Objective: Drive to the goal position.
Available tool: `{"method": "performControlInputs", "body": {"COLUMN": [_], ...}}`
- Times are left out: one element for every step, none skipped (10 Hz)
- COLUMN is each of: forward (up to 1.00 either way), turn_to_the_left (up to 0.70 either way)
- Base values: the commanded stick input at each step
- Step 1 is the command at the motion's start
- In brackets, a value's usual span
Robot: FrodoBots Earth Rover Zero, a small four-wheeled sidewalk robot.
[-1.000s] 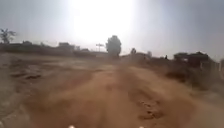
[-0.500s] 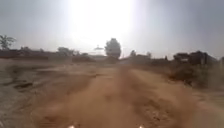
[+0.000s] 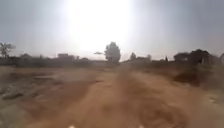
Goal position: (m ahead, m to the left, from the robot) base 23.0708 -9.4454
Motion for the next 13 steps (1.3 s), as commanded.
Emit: {"method": "performControlInputs", "body": {"forward": [0.70, 0.70, 0.70, 0.70, 0.70, 0.70, 0.70, 0.70, 0.70, 0.70, 0.70, 0.70, 0.70], "turn_to_the_left": [-0.02, -0.07, -0.12, -0.09, -0.09, -0.09, -0.09, -0.09, -0.09, -0.09, -0.09, -0.09, -0.09]}}
